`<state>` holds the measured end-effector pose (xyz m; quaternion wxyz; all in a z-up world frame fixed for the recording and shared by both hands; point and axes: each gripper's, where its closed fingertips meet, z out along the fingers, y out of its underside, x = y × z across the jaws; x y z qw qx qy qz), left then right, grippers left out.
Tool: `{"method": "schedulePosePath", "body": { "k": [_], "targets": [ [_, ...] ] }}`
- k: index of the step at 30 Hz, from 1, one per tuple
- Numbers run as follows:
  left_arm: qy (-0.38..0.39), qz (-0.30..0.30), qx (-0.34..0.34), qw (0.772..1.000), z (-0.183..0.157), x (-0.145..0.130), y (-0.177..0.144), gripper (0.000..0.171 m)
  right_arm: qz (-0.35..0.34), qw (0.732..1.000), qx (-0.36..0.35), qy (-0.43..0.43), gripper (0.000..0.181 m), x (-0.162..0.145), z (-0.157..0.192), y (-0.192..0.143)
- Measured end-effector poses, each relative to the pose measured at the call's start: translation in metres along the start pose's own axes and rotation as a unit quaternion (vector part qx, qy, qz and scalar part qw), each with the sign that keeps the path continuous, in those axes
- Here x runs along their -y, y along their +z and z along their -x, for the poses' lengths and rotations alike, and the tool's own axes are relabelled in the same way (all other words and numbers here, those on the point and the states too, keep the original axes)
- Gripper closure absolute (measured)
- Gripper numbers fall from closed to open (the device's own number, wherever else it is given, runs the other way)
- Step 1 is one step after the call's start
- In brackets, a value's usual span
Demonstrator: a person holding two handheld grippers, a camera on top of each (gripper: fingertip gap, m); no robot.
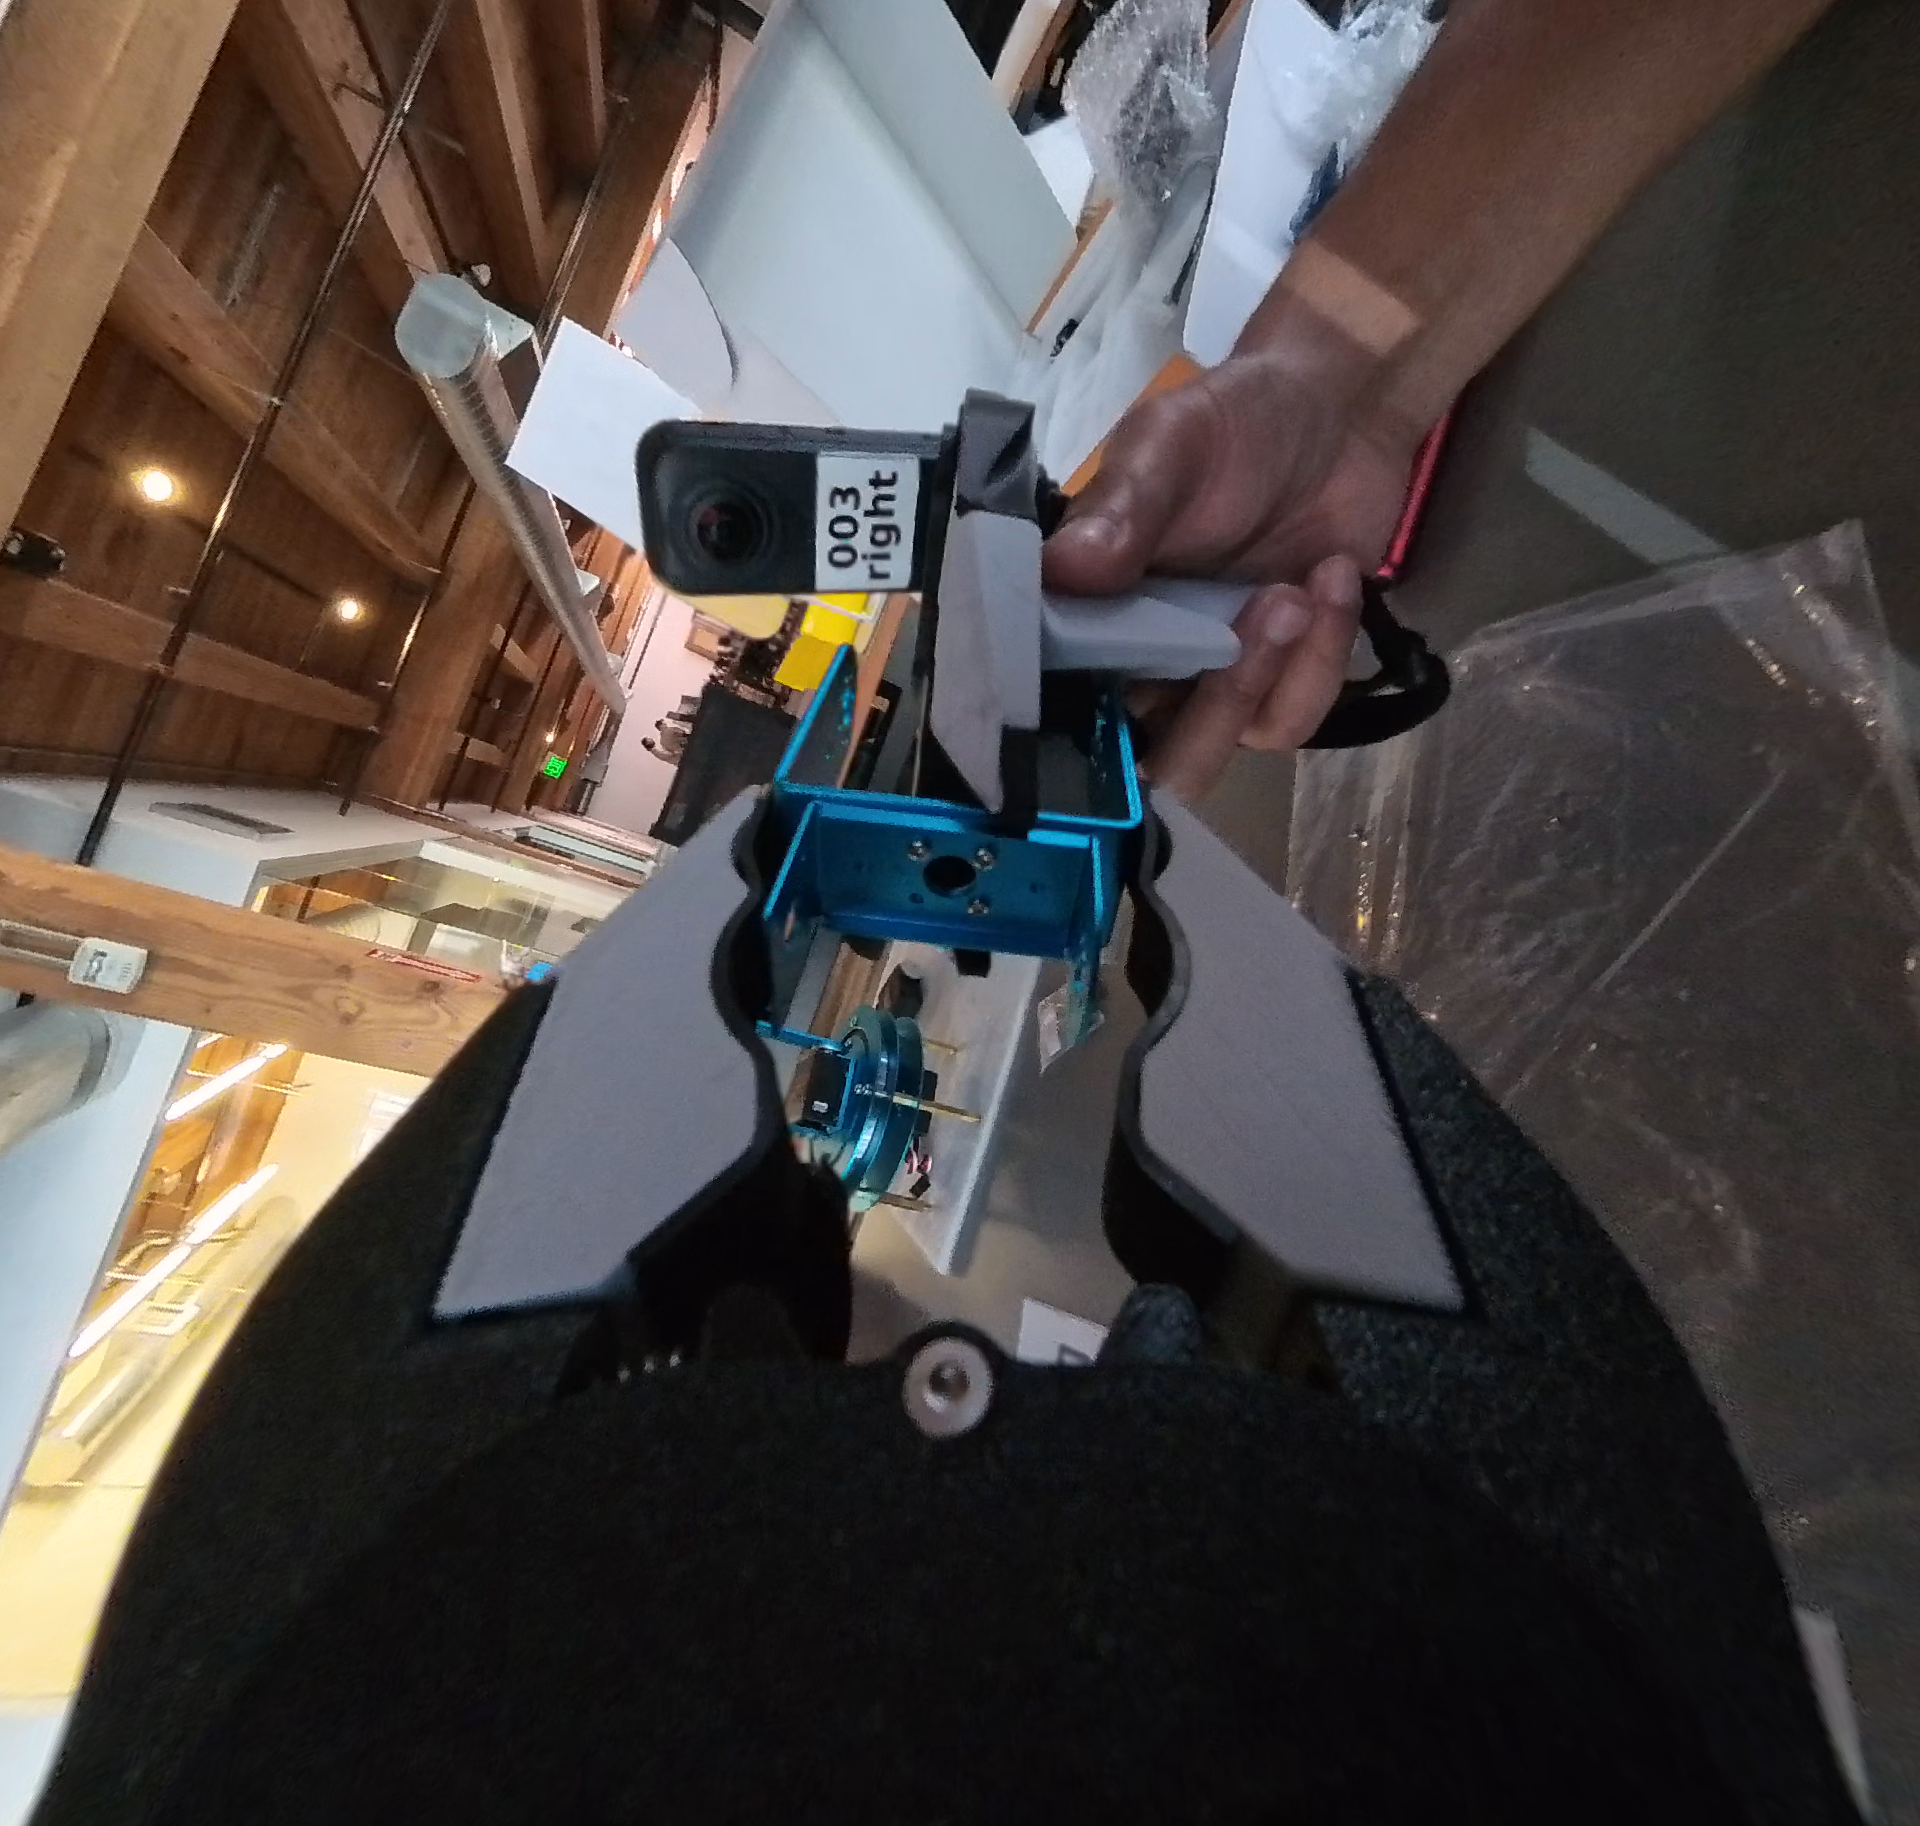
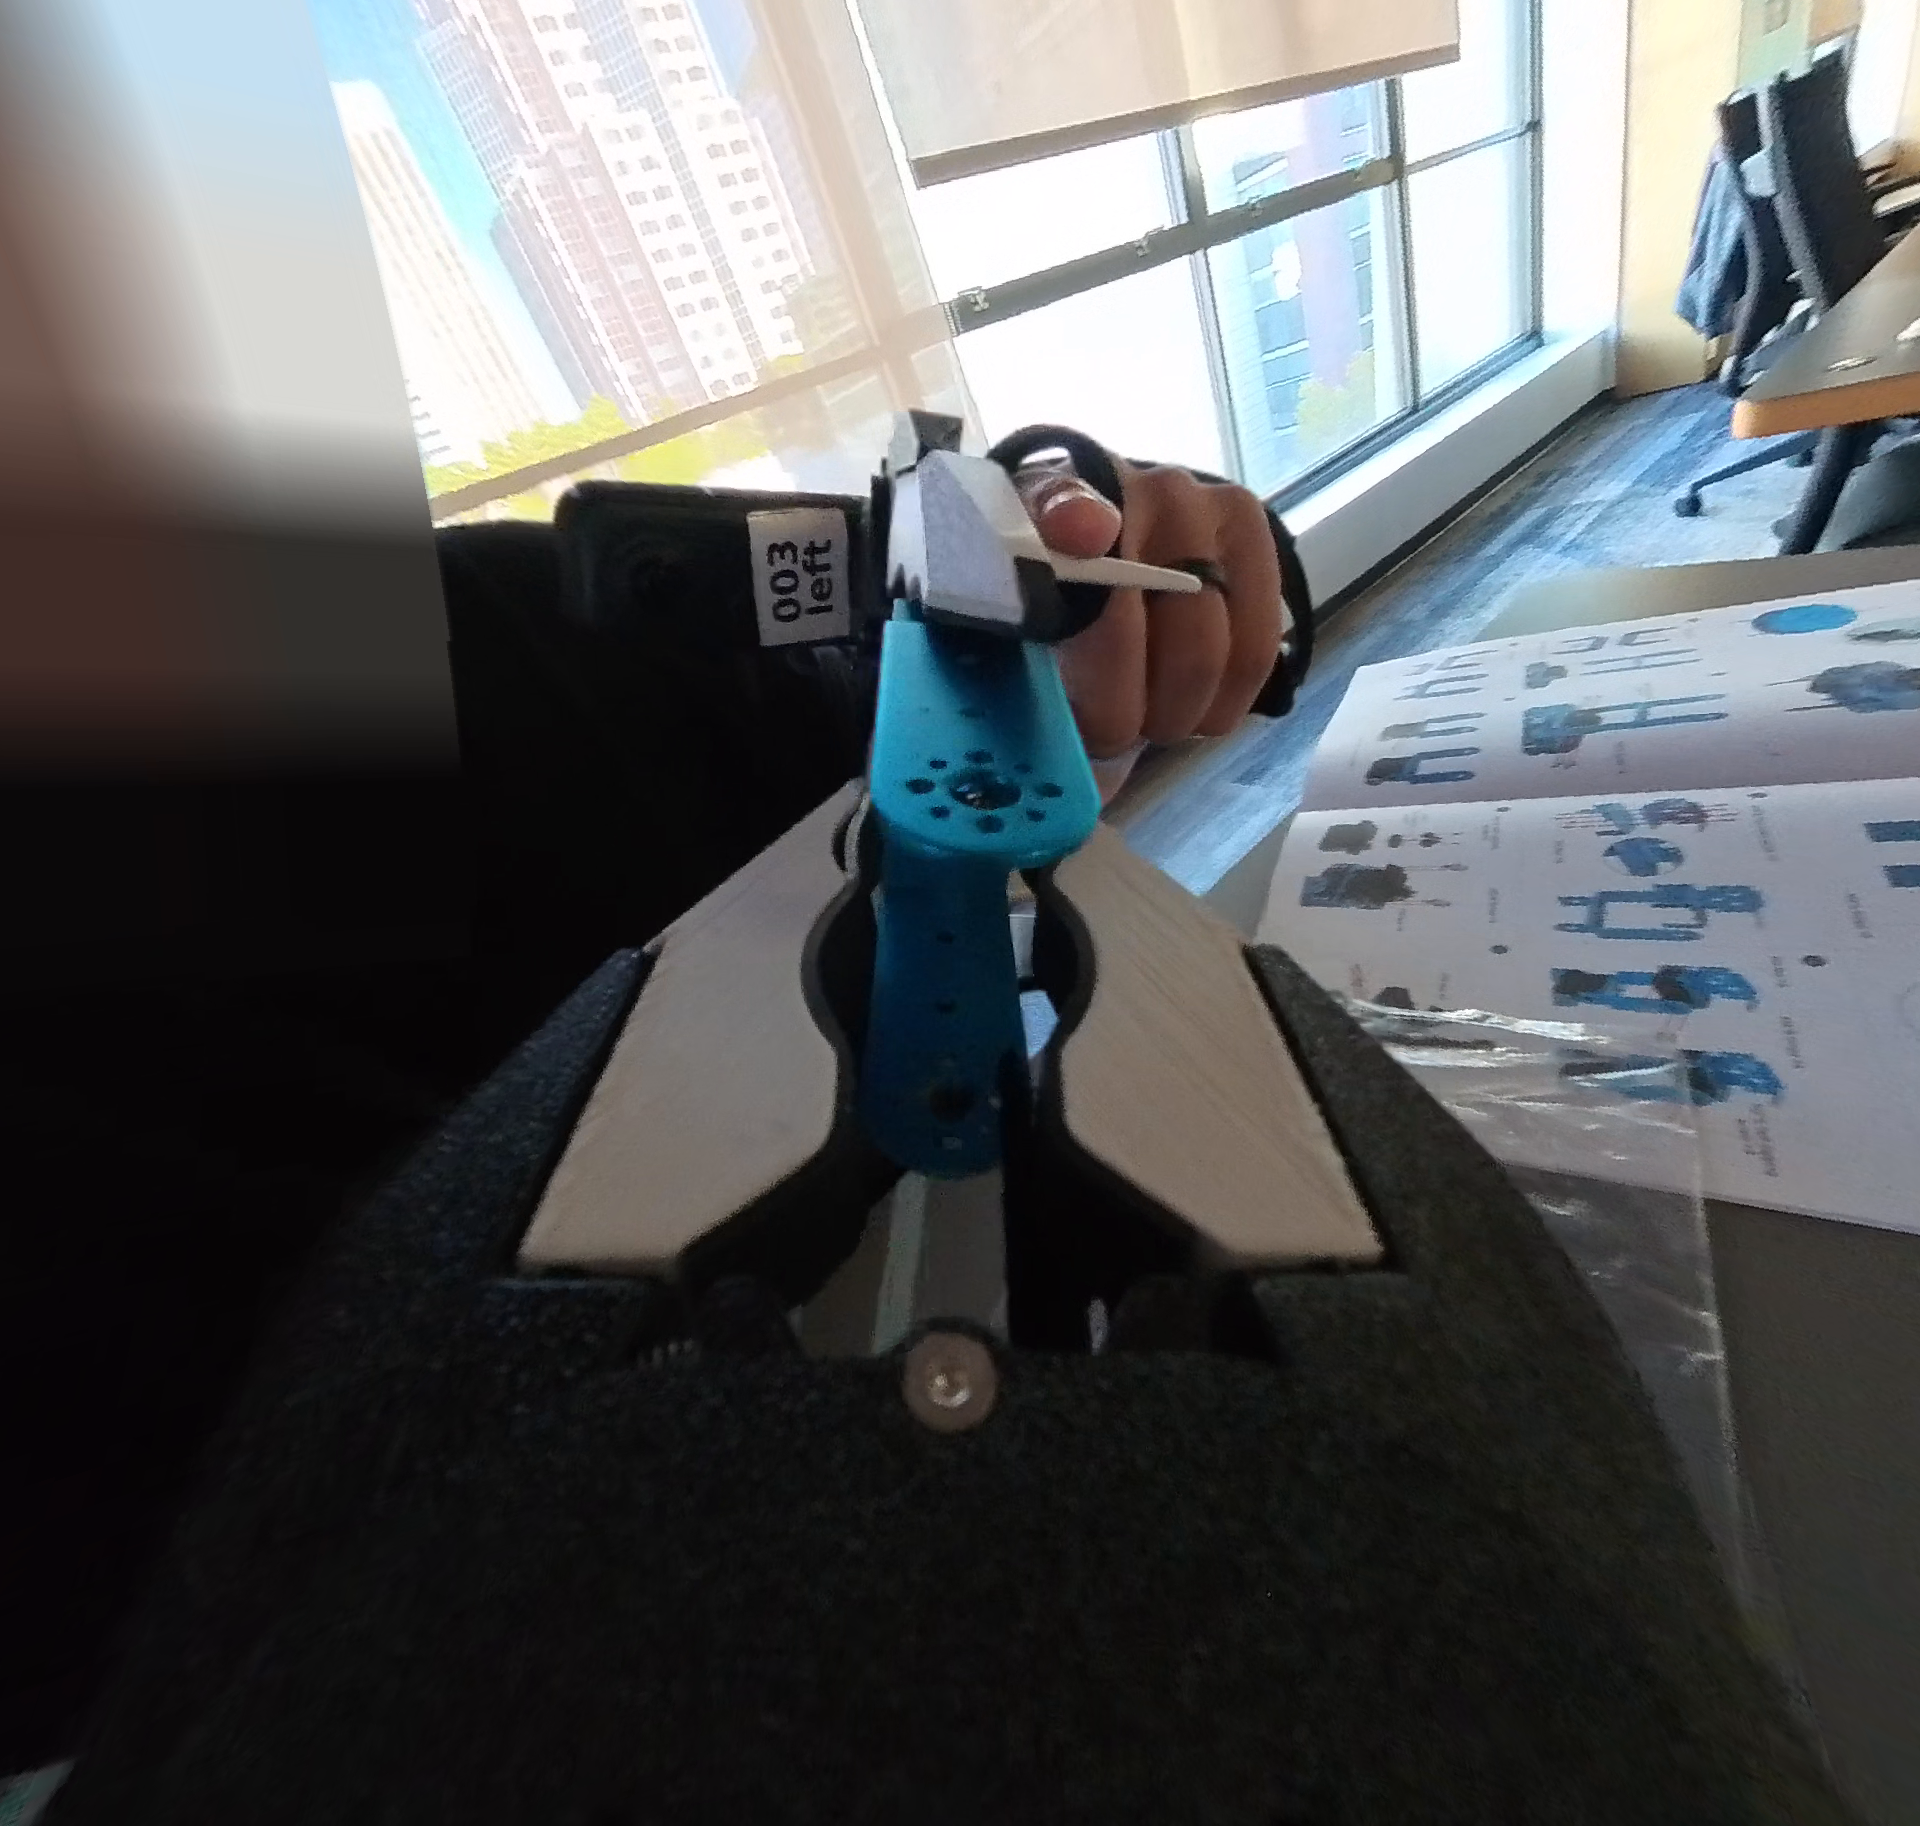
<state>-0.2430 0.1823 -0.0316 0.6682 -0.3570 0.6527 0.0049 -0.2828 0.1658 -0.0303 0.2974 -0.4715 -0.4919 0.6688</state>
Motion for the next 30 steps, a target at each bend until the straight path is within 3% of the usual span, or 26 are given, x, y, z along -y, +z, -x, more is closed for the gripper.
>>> {"method": "schedulePosePath", "body": {
  "k": [2, 4, 9, 12, 15, 17, 21, 30],
  "targets": [
    [0.013, -0.007, -0.005, 1.000, 0.000, -0.001, 0.003, 0.106, 0.002, 1.000, -0.009, -0.018, 0.153, 0.001, -0.003, -0.004],
    [0.034, -0.013, 0.006, 0.999, 0.004, -0.003, 0.006, 0.106, 0.001, 0.998, -0.042, -0.041, 0.127, 0.006, -0.012, -0.018],
    [0.107, 0.001, 0.001, 0.994, 0.008, -0.029, 0.019, 0.106, 0.024, 0.988, -0.136, -0.073, 0.138, 0.010, -0.031, -0.092],
    [0.110, -0.001, -0.018, 0.994, 0.013, -0.048, 0.029, 0.106, 0.177, 0.955, -0.222, -0.085, 0.150, -0.036, -0.046, -0.129],
    [0.089, -0.008, -0.013, 0.996, 0.020, -0.067, 0.042, 0.106, 0.386, 0.891, -0.233, -0.054, 0.151, -0.111, -0.042, -0.154],
    [0.089, -0.004, -0.003, 0.996, 0.016, -0.085, 0.051, 0.106, 0.449, 0.861, -0.231, -0.058, 0.157, -0.135, -0.041, -0.154],
    [0.075, -0.003, 0.000, 0.997, -0.005, -0.108, 0.064, 0.106, 0.499, 0.826, -0.250, -0.078, 0.157, -0.147, -0.058, -0.150],
    [0.035, 0.006, -0.018, 0.999, -0.018, -0.128, 0.057, 0.106, 0.556, 0.800, -0.216, -0.058, 0.164, -0.163, -0.065, -0.138]
  ]
}}
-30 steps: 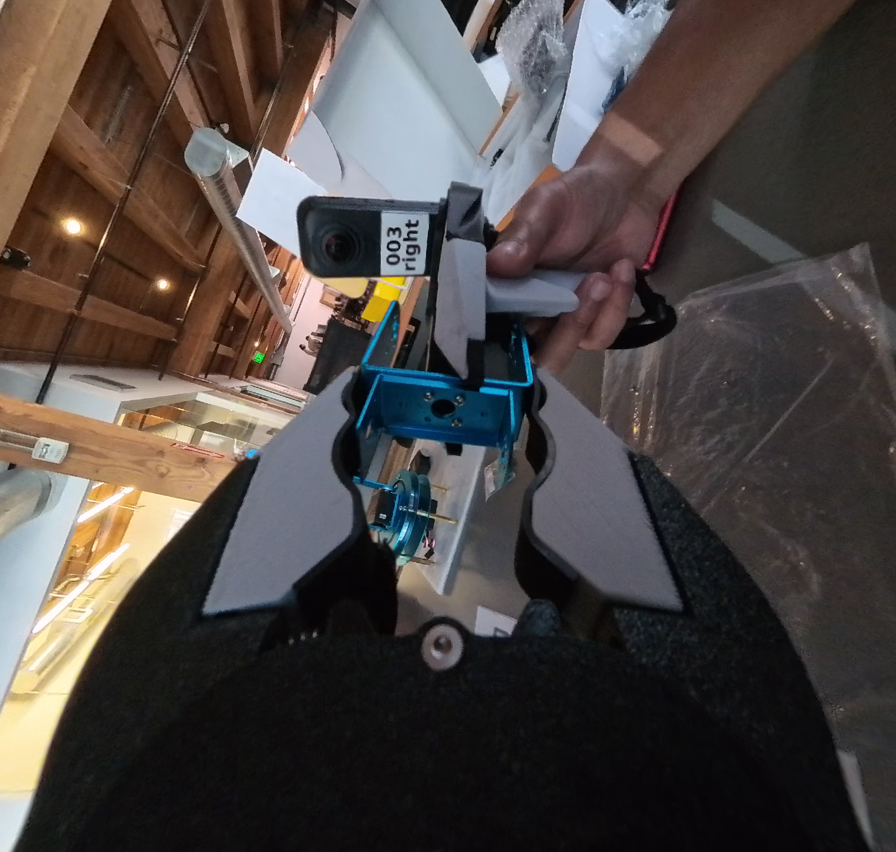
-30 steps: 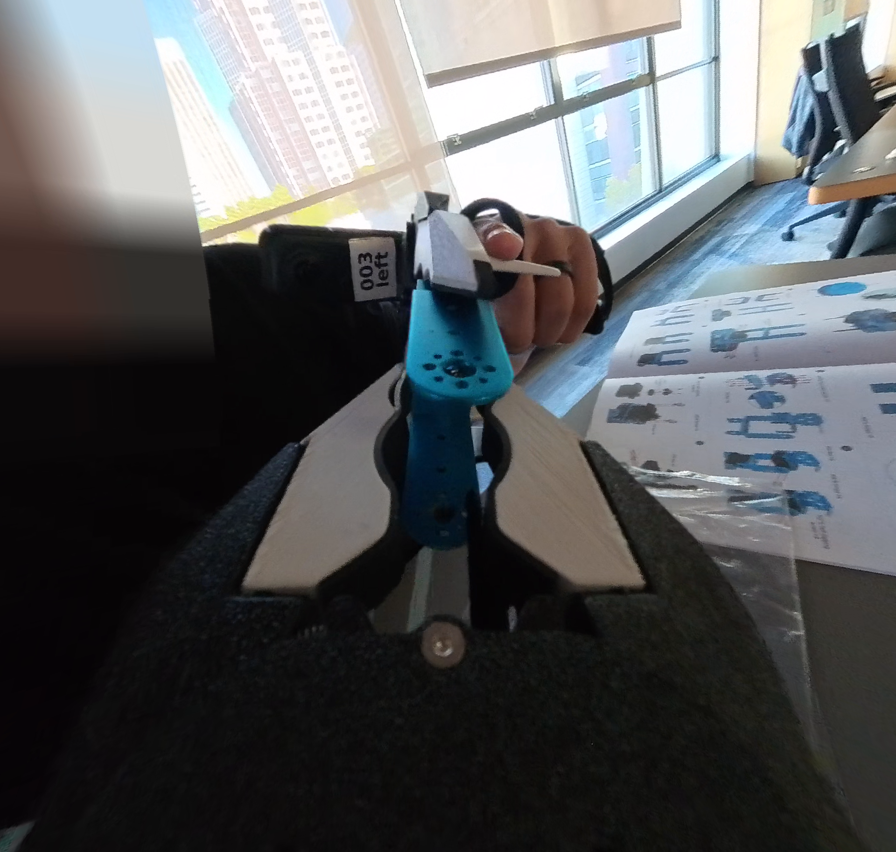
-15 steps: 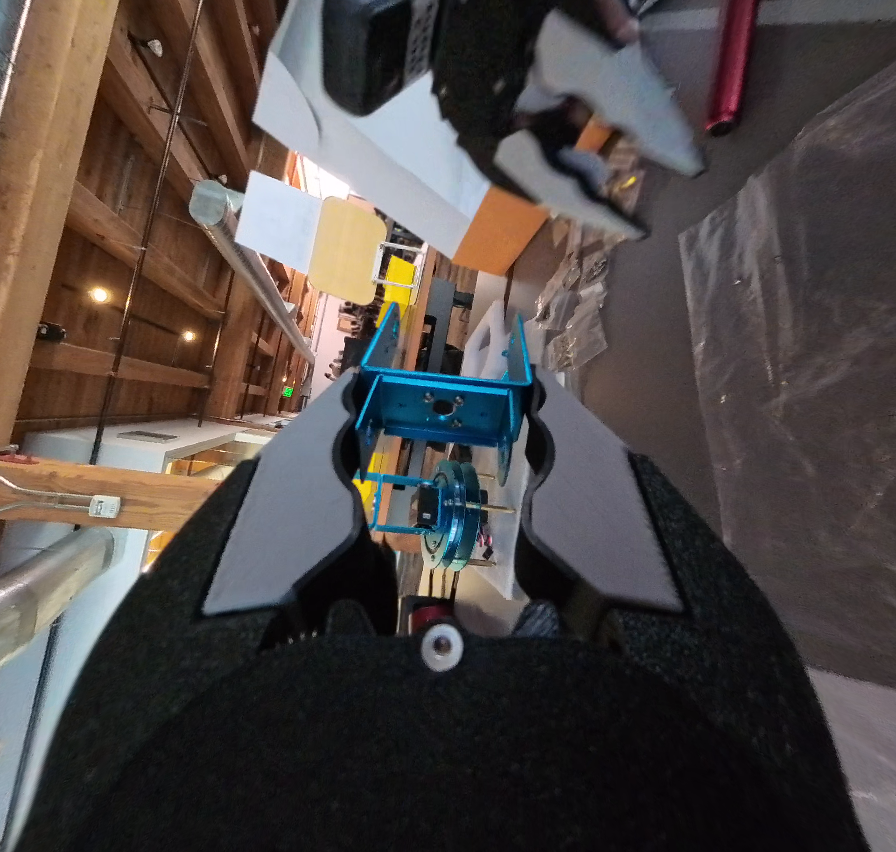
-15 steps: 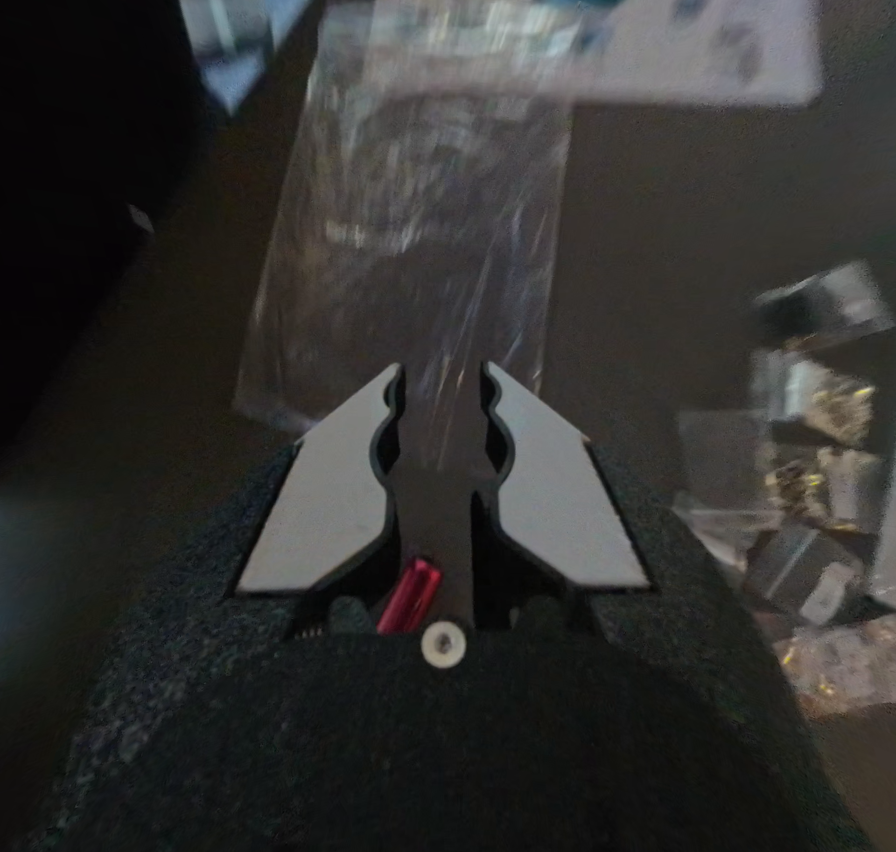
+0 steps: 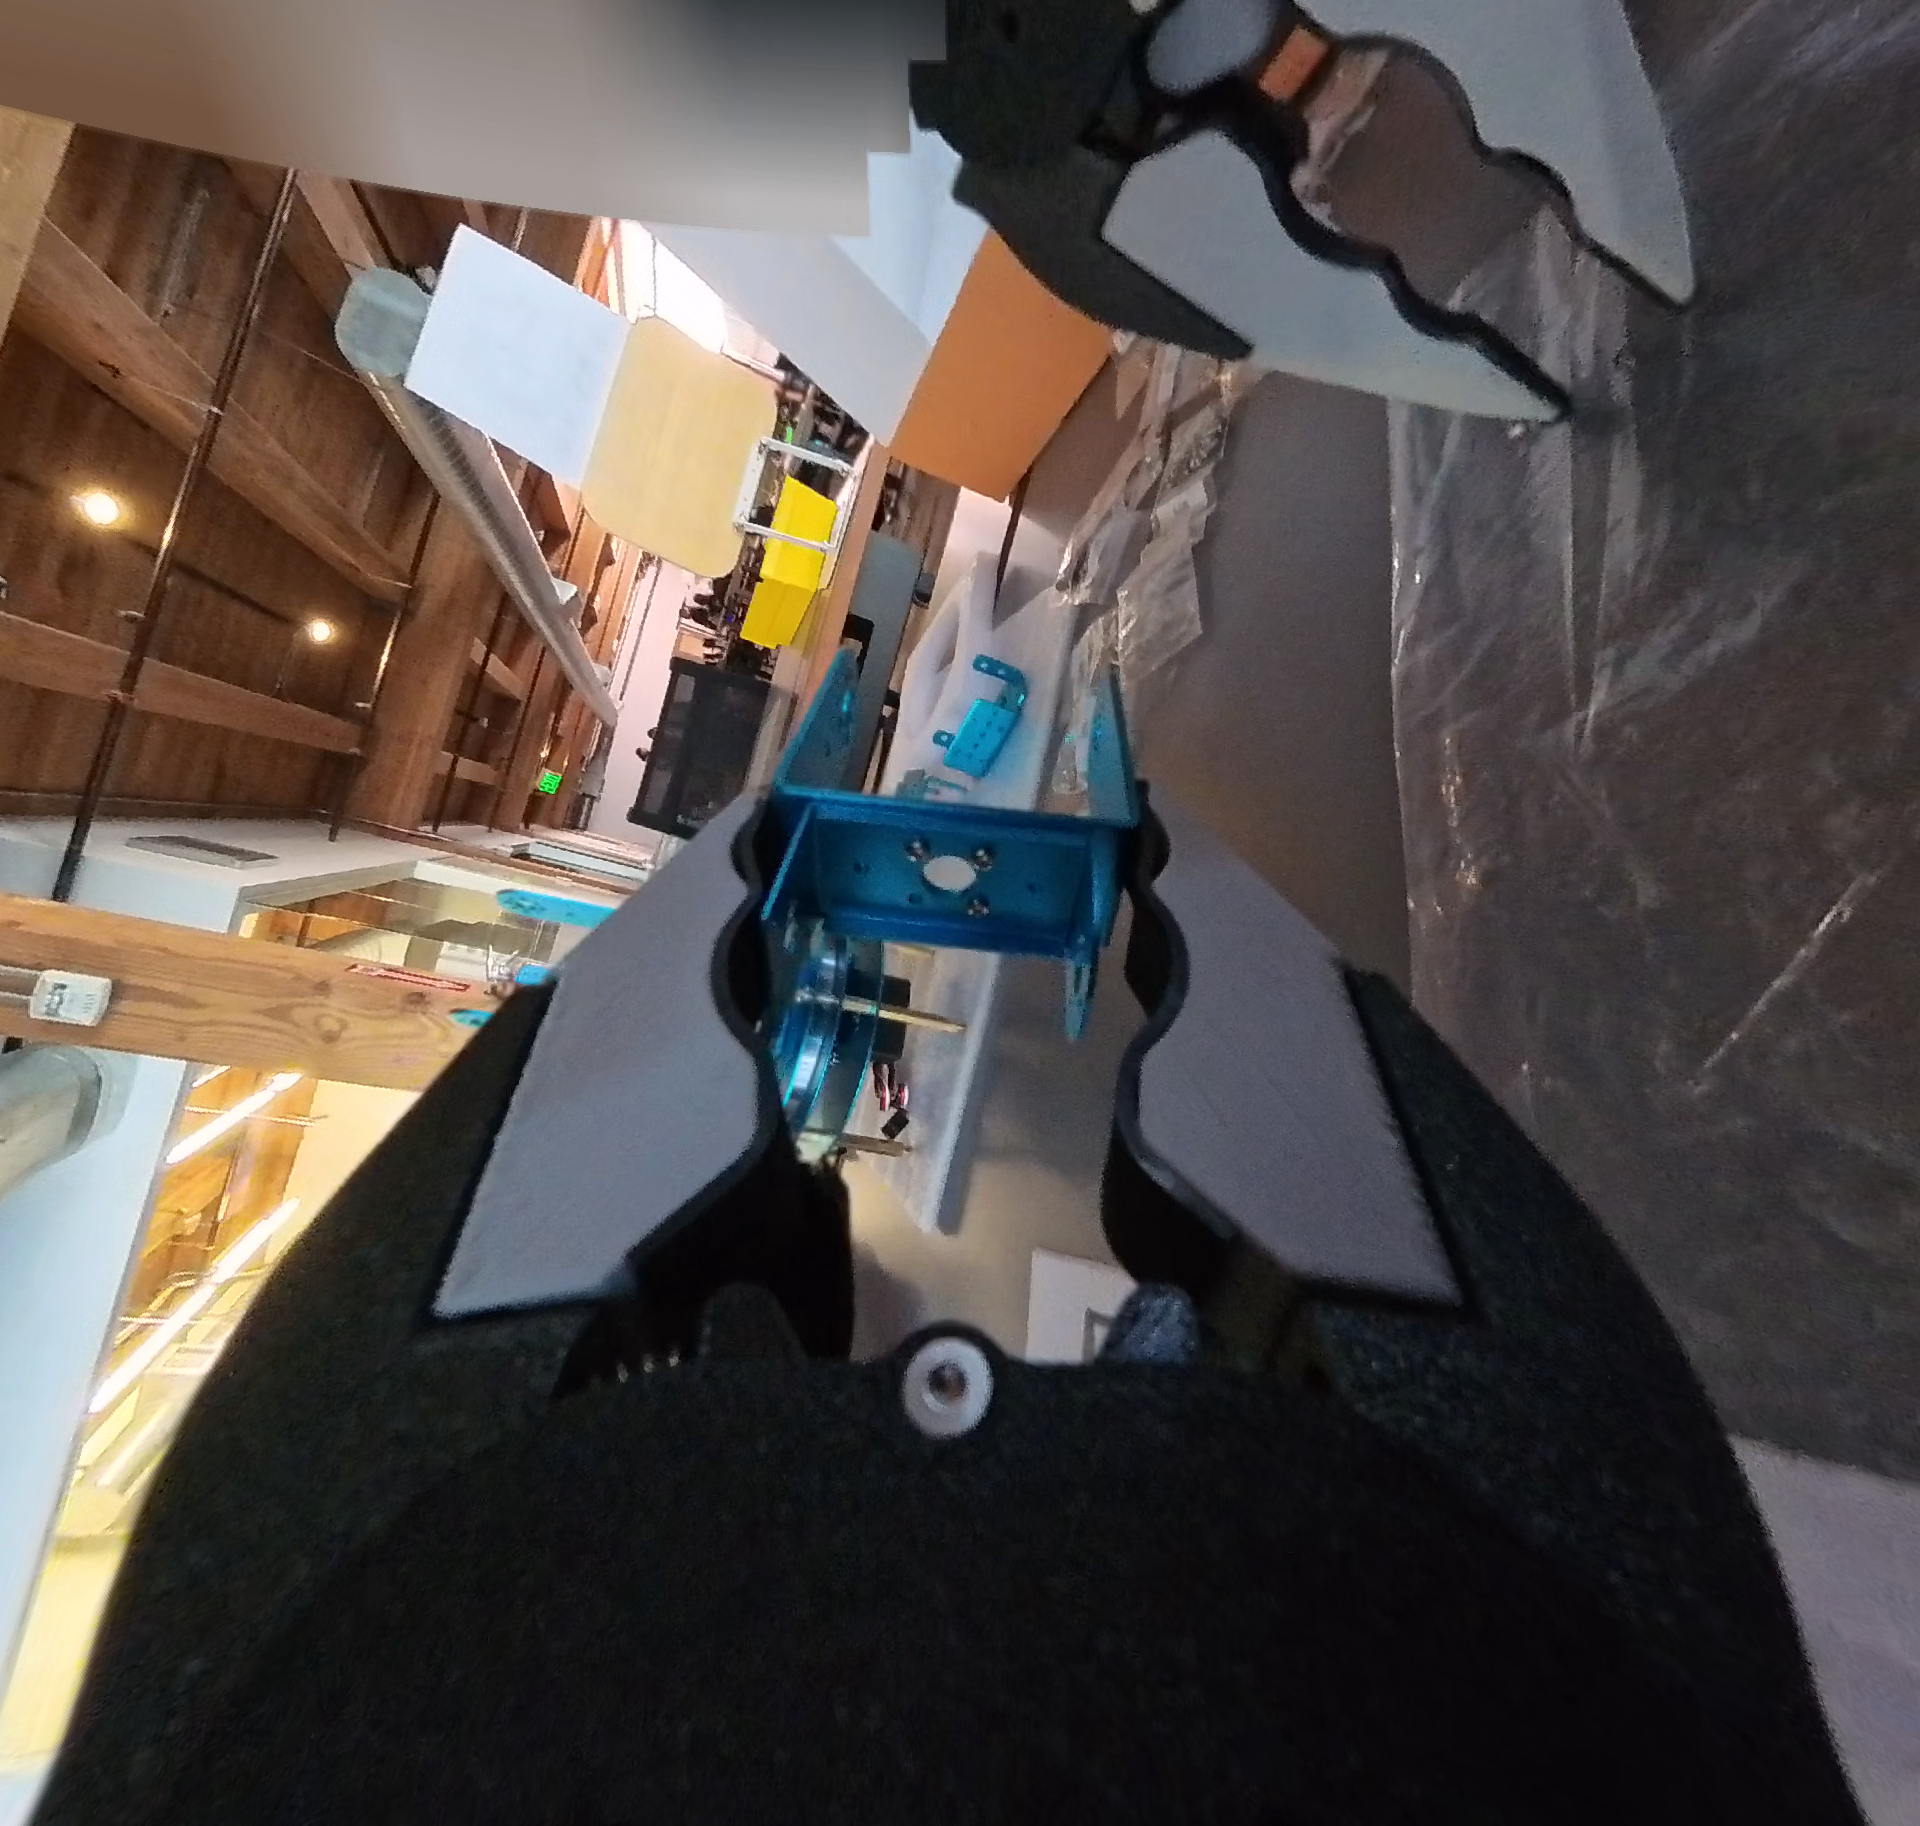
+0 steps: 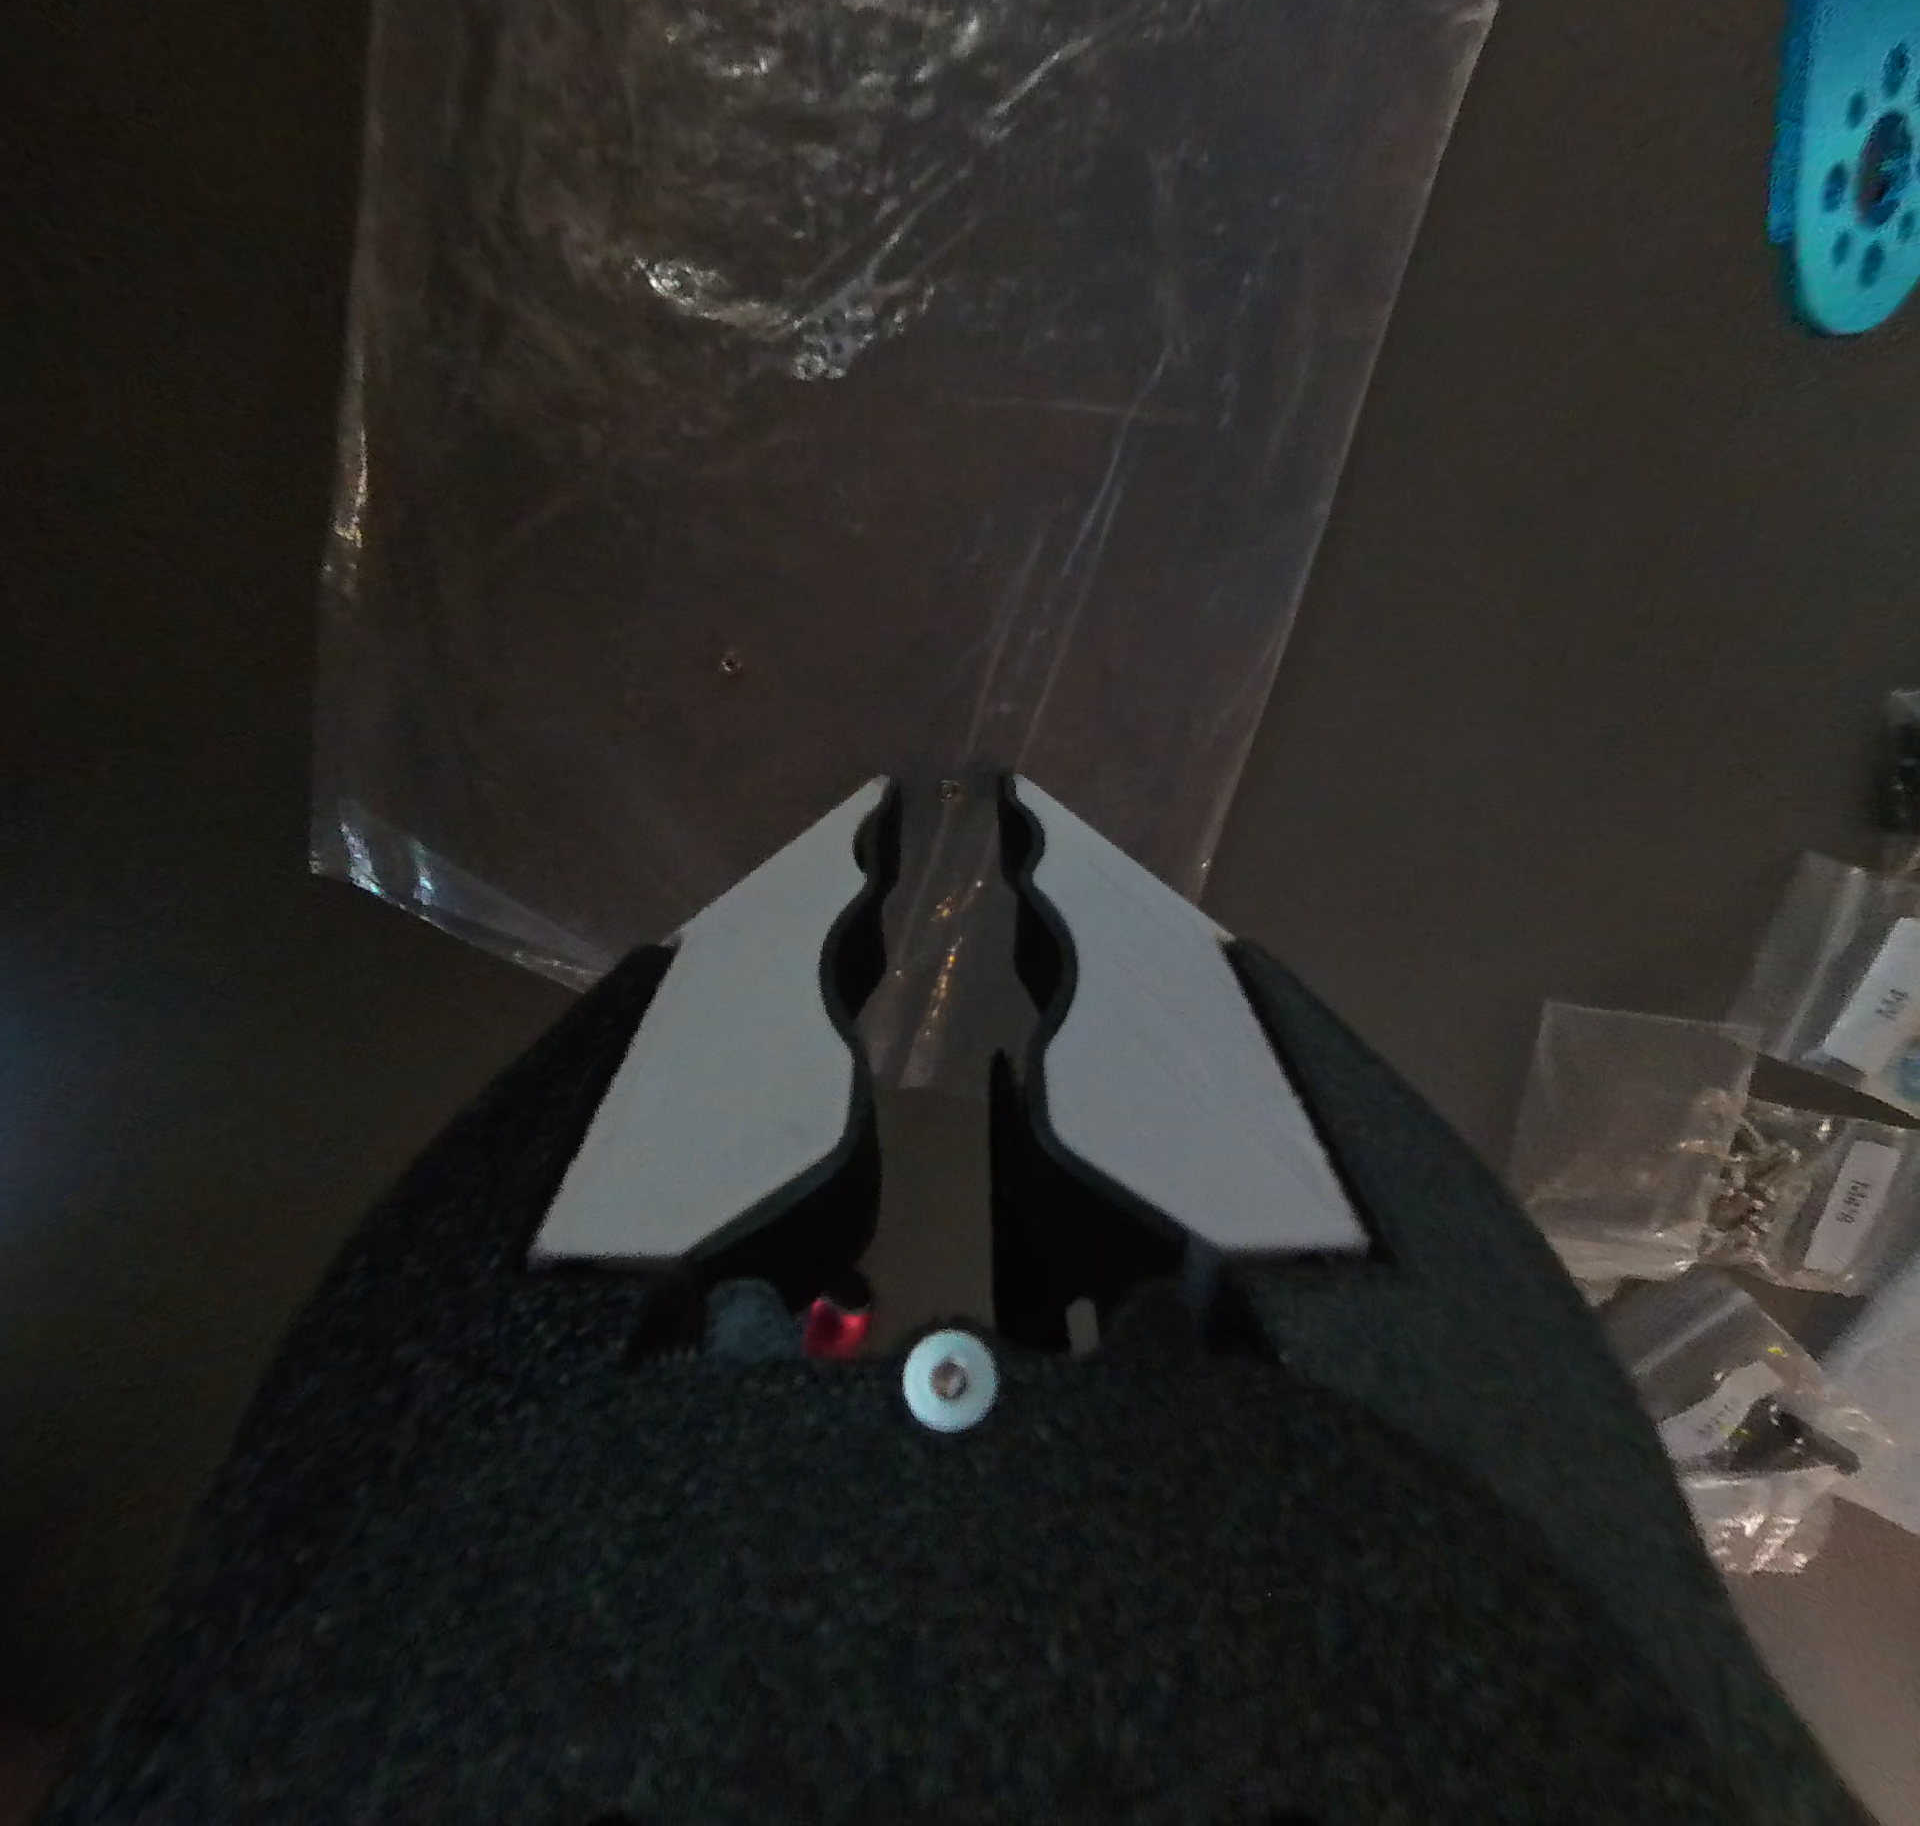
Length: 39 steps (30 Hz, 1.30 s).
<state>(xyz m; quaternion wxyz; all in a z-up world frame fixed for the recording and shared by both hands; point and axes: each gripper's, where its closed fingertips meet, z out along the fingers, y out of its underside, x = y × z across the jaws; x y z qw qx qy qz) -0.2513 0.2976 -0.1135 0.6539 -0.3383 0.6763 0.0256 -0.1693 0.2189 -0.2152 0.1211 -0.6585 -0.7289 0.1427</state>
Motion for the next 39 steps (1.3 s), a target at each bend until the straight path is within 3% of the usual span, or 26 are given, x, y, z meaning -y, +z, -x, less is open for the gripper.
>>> {"method": "schedulePosePath", "body": {
  "k": [13, 24, 39],
  "targets": [
    [-0.012, 0.000, -0.019, 1.000, -0.009, -0.005, 0.002, 0.106, 0.088, 0.996, 0.024, 0.005, 0.167, -0.010, 0.007, 0.000],
    [-0.005, -0.004, -0.023, 1.000, -0.012, 0.000, 0.001, 0.106, 0.116, 0.991, 0.061, 0.036, 0.168, -0.007, 0.005, 0.000],
    [0.002, 0.001, -0.026, 1.000, -0.014, -0.004, 0.002, 0.106, 0.108, 0.994, -0.003, -0.021, 0.171, -0.002, -0.005, -0.002]
  ]
}}
